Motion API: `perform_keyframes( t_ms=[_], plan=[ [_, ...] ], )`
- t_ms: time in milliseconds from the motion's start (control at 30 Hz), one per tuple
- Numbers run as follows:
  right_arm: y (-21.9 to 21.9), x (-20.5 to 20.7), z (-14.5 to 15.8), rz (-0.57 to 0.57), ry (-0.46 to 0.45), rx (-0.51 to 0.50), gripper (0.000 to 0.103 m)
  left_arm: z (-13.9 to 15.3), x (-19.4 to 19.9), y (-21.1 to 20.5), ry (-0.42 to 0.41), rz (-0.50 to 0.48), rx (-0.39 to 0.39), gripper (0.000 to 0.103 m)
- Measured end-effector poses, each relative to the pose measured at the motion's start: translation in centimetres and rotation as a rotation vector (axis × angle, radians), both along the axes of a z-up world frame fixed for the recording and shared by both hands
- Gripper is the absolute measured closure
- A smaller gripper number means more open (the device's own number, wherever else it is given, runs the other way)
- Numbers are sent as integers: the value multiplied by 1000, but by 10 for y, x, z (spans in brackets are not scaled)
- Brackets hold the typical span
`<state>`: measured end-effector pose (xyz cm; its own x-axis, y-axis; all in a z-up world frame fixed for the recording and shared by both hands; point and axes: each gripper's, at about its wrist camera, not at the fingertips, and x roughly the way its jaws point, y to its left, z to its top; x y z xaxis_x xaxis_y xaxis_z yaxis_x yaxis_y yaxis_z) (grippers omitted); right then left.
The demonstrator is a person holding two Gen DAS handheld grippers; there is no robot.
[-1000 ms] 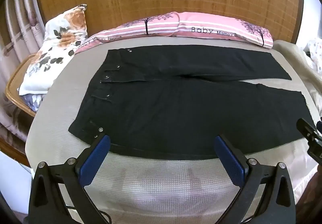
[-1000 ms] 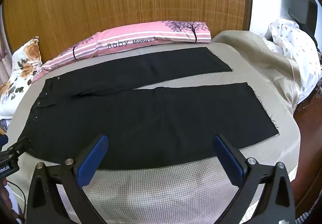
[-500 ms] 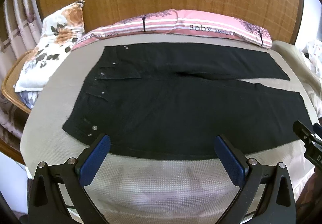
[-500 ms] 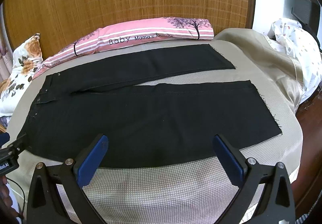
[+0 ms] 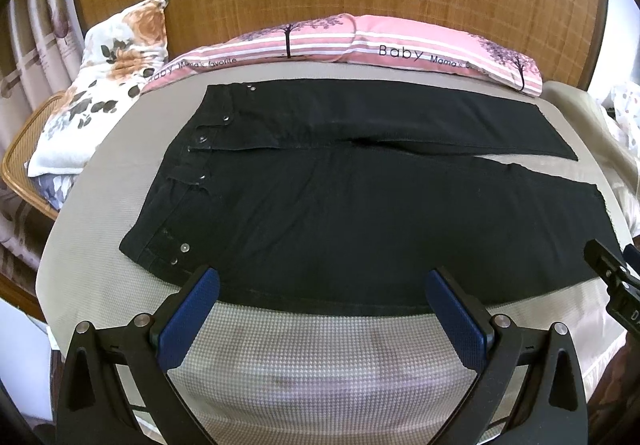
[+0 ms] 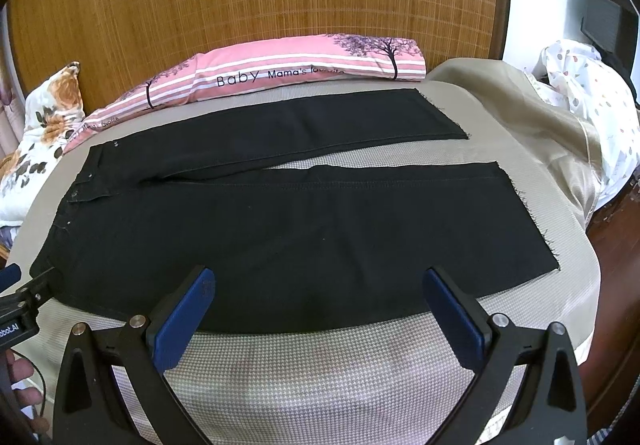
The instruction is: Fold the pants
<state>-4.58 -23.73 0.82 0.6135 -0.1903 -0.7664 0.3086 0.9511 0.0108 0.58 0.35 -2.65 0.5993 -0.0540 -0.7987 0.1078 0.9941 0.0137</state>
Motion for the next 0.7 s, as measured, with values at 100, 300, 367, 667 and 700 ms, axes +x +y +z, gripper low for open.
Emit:
perform_keyframes(
  t_ms=[100, 300, 367, 667, 700],
  plan=[
    [0, 0, 0, 0, 1, 1, 0, -1, 0, 1, 7, -2, -6, 1],
    [1, 2, 0, 9, 1, -8, 0, -2, 3, 0, 20, 1, 3, 1],
    [1, 3, 0, 10, 2, -11, 0, -3, 3, 0, 23, 7, 9, 1],
    [3, 3, -1, 10, 3, -12, 0, -6, 4, -2, 40, 6, 22, 1],
    [2, 3, -1, 10, 2, -11, 0, -6, 5, -2, 40, 8, 23, 1]
  ],
)
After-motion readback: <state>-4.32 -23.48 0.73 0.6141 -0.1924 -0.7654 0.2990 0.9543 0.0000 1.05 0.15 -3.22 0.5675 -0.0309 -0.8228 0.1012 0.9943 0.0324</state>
